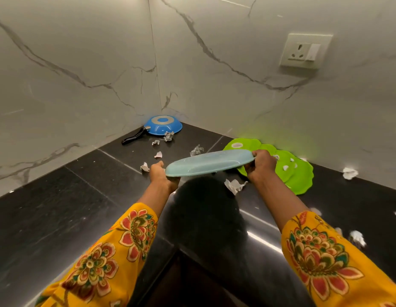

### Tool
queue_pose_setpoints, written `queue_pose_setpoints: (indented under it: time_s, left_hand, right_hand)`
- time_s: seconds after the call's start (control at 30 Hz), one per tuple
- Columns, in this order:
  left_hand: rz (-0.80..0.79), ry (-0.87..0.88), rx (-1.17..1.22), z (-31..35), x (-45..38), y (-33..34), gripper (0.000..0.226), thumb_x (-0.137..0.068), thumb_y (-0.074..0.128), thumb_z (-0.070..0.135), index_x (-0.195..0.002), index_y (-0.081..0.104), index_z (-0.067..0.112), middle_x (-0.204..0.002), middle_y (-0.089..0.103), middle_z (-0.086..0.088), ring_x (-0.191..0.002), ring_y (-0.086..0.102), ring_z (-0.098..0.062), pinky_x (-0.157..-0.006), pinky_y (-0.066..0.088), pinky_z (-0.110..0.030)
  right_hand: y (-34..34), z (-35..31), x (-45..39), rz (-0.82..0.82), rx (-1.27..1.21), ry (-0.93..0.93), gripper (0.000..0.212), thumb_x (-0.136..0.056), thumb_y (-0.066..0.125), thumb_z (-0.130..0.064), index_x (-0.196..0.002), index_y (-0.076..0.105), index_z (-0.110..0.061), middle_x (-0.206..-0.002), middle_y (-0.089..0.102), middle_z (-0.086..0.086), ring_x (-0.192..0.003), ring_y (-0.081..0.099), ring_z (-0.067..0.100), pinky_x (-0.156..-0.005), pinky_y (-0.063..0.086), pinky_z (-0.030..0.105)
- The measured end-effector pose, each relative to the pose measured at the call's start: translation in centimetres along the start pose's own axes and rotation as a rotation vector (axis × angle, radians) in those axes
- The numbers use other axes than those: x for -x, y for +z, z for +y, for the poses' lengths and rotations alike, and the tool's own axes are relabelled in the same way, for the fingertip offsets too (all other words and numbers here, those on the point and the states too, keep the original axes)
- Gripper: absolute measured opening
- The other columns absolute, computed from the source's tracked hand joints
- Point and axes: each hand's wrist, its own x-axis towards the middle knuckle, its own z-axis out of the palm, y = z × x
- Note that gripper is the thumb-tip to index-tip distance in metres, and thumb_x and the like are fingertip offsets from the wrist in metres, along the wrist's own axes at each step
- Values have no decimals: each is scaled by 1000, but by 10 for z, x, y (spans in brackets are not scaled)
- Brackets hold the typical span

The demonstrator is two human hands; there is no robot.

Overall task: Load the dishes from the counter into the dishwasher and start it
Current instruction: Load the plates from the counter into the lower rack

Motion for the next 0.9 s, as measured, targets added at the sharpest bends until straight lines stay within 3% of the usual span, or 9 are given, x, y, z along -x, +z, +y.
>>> queue_pose_setpoints:
  time_s: [0.1,0.2,0.33,0.43,0.53,0.63,0.73,0.83,0.9]
  left_hand:
    - [-36,-37,-19,-23,31,-13,49,-99,35,31,-143,33,8,-134,53,-18,-115,56,-39,-71,49,-50]
    - [1,-60,-40,-53,55,-27,35,-98,40,30,-126,48,11,-121,62,-12,-107,62,-34,-66,53,-46]
    - [10,-29,-154,-95,62,-49,31,-89,51,21,-117,58,9,-114,68,-9,-99,66,-34,-84,53,-53]
    - [-45,-40,-235,-126,70,-53,35,-88,54,21,-119,60,7,-116,67,-12,-102,65,-35,-88,51,-54]
    - [-116,-74,-270,-157,99,-50,27,-93,49,21,-115,58,8,-114,66,-14,-106,62,-36,-93,48,-54]
    - [-189,-115,-325,-187,120,-49,28,-94,46,23,-113,60,8,-114,66,-16,-103,62,-37,-94,46,-57]
    - [-258,-157,-378,-216,142,-44,27,-98,40,27,-101,60,9,-109,64,-15,-87,60,-34,-90,46,-53]
    - [-320,-183,-406,-247,164,-38,29,-99,36,28,-100,59,9,-111,63,-16,-82,58,-33,-85,45,-50]
    - [-361,-190,-417,-269,180,-35,30,-99,36,27,-94,59,10,-89,70,-14,-79,58,-32,-84,47,-49]
  right_hand:
    - [-44,-5,28,10,57,3,23,-82,41,9,-70,46,-9,-68,47,12,-54,50,22,-49,44,27]
    - [-91,-10,57,37,58,21,20,-81,39,9,-76,50,-7,-81,56,16,-61,56,26,-59,48,34]
    - [-152,-24,87,118,80,-6,21,-81,38,11,-76,51,-5,-83,56,16,-62,55,28,-67,48,43]
    - [-195,-33,106,192,143,5,15,-79,40,6,-79,53,-3,-88,58,18,-64,56,30,-65,49,41]
    - [-233,-44,120,254,145,8,26,-81,41,4,-100,55,-6,-88,58,16,-63,55,29,-57,49,35]
    - [-269,-56,136,301,149,0,23,-83,43,2,-100,57,-6,-87,58,15,-60,54,26,-51,45,30]
    - [-307,-68,148,362,152,8,18,-82,45,1,-92,59,-2,-88,59,15,-64,56,27,-54,48,31]
    - [-346,-77,160,410,134,13,12,-82,47,-2,-86,59,-4,-89,60,14,-71,56,28,-63,49,36]
    - [-375,-83,167,456,109,3,19,-82,49,-3,-95,61,-5,-94,61,14,-76,56,30,-67,48,39]
